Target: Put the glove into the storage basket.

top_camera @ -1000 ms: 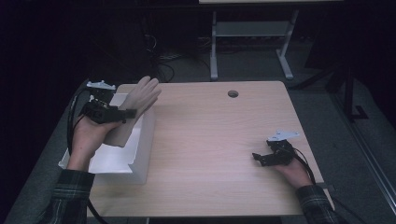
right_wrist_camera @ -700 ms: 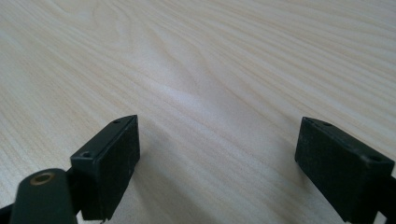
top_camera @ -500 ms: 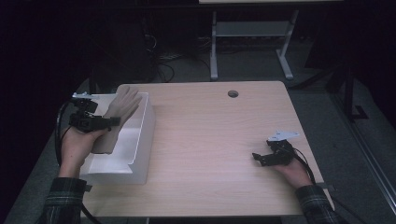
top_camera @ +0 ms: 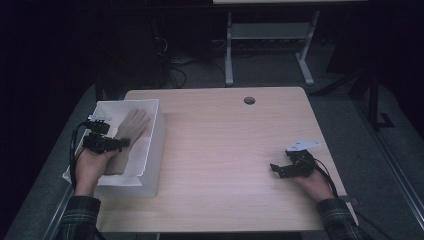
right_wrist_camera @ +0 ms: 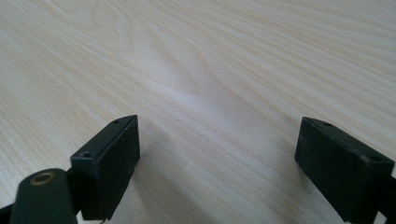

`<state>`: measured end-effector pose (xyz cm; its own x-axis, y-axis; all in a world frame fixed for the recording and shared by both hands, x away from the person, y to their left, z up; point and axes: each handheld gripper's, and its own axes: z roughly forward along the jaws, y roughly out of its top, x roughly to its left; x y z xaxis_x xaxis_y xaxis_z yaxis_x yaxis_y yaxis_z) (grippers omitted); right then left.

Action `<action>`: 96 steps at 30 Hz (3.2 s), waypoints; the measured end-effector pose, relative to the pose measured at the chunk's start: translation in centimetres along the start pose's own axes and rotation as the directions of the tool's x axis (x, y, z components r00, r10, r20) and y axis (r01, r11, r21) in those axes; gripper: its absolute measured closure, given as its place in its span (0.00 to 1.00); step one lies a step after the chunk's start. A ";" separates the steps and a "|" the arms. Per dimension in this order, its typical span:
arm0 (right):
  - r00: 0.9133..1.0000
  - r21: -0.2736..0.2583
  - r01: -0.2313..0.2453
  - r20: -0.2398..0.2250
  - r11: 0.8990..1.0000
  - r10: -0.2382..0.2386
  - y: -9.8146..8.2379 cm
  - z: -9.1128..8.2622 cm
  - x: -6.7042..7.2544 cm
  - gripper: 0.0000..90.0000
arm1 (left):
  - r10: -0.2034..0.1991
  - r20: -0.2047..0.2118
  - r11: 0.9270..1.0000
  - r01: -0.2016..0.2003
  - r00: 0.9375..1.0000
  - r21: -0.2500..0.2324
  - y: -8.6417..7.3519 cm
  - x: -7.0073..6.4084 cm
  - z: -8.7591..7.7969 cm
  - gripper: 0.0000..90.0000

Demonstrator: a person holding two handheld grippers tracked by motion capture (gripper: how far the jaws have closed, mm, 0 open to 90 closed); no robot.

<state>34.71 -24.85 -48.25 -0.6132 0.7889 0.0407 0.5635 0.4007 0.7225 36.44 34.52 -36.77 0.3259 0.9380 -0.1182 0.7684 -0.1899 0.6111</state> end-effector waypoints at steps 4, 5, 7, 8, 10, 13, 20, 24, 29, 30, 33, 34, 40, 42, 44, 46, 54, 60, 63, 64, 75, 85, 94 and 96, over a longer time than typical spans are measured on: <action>1.000 0.000 0.000 0.000 1.000 0.000 0.0 0.0 0.0 0.15 | -0.004 -0.014 1.000 0.005 1.000 0.022 -0.4 0.3 1.4 0.76; 1.000 0.000 0.000 0.000 1.000 0.000 0.0 0.0 0.0 0.15 | -0.006 -0.017 0.999 0.007 1.000 0.033 -0.5 0.3 1.7 0.76; 1.000 0.000 0.000 0.000 1.000 0.000 0.0 0.0 0.0 0.15 | -0.012 -0.018 0.999 0.012 1.000 0.044 -0.8 0.5 2.3 0.76; 1.000 0.000 0.000 0.000 1.000 0.000 0.0 0.0 0.0 0.15 | -0.014 -0.020 0.999 0.015 1.000 0.051 -0.9 0.5 2.6 0.75; 1.000 0.000 0.000 0.000 1.000 0.000 0.0 0.0 0.0 0.15 | -0.013 -0.020 0.998 0.015 1.000 0.066 -1.1 0.7 3.1 0.75; 1.000 0.000 0.000 0.000 1.000 0.000 0.0 0.0 0.0 0.15 | -0.025 -0.017 0.997 0.026 1.000 0.079 -1.6 1.0 3.7 0.74; 1.000 0.000 0.000 0.000 1.000 0.000 0.0 0.0 0.0 0.15 | -0.030 -0.008 0.993 0.031 1.000 0.114 -1.9 1.3 4.5 0.60; 1.000 0.000 0.000 0.000 1.000 0.000 0.0 0.0 0.0 0.15 | -0.028 -0.015 0.992 0.029 1.000 0.124 -1.9 1.3 4.7 0.47; 1.000 0.001 0.001 -0.001 1.000 -0.001 0.0 0.0 0.0 0.15 | -0.021 -0.034 0.995 0.024 0.999 0.095 -1.6 1.3 4.2 0.22; 1.000 0.000 0.001 -0.001 1.000 -0.001 0.0 0.0 0.0 0.15 | -0.013 -0.031 0.996 0.015 0.999 0.088 -1.3 1.3 3.9 0.22; 1.000 0.003 0.002 -0.001 1.000 -0.002 0.0 0.0 0.0 0.15 | -0.004 -0.028 0.999 0.005 1.000 0.050 -0.5 1.0 2.8 0.20; 1.000 0.000 0.000 -0.002 1.000 0.000 0.0 0.0 0.0 0.15 | 0.011 -0.027 0.999 -0.010 1.000 0.036 0.2 0.8 2.1 0.20; 1.000 0.000 0.000 -0.001 1.000 0.000 0.0 0.0 0.0 0.15 | 0.046 0.005 0.998 -0.045 0.999 -0.032 2.3 -0.7 -0.4 0.19; 1.000 0.000 0.000 0.000 1.000 0.000 0.0 0.0 0.0 0.15 | 0.054 0.014 0.998 -0.053 0.998 -0.044 2.7 -1.1 -0.9 0.20; 1.000 0.000 0.000 -0.001 1.000 0.000 0.0 0.0 0.0 0.15 | 0.075 0.035 0.994 -0.072 0.997 -0.077 3.6 -2.2 -1.9 0.20; 1.000 0.000 0.000 -0.001 1.000 0.000 0.0 0.0 0.0 0.15 | 0.084 0.044 0.993 -0.080 0.996 -0.085 3.9 -2.6 -2.2 0.20; 1.000 -0.001 0.000 0.000 1.000 0.000 0.0 0.0 0.0 0.15 | 0.139 0.130 0.982 -0.121 0.982 -0.142 5.5 -6.5 -3.4 0.20; 1.000 0.000 -0.001 -0.001 1.000 0.001 0.0 0.0 0.0 0.15 | 0.187 0.189 0.974 -0.157 0.964 -0.163 6.1 -10.2 -3.0 0.20; 1.000 0.002 0.001 -0.001 1.000 -0.001 0.0 0.0 0.0 0.15 | 0.216 0.215 0.969 -0.183 0.952 -0.163 6.3 -12.2 -2.3 0.20; 1.000 0.001 0.001 -0.001 1.000 -0.001 0.0 0.0 0.0 0.15 | 0.219 0.222 0.969 -0.185 0.950 -0.163 6.3 -12.8 -2.1 0.20; 1.000 0.003 0.002 -0.003 1.000 -0.002 0.0 0.0 0.0 0.15 | 0.282 0.272 0.956 -0.246 0.920 -0.160 5.7 -18.1 0.9 0.20; 1.000 0.002 0.002 -0.003 1.000 -0.002 0.0 0.0 0.0 0.15 | 0.346 0.307 0.937 -0.313 0.887 -0.153 3.3 -21.3 4.8 0.20; 1.000 0.002 0.005 -0.003 1.000 -0.005 0.0 0.0 0.0 0.15 | 0.412 0.316 0.911 -0.391 0.855 -0.129 0.6 -22.3 8.2 0.20; 1.000 0.001 0.005 -0.003 1.000 -0.005 0.0 0.0 0.0 0.15 | 0.420 0.316 0.907 -0.404 0.851 -0.116 0.0 -22.4 9.2 0.20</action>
<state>34.69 -24.85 -48.24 -0.6182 0.7851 0.0391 0.5608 0.4057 0.7217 34.16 10.82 -41.30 0.7737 0.6270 -0.0910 0.5012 -0.5178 0.6933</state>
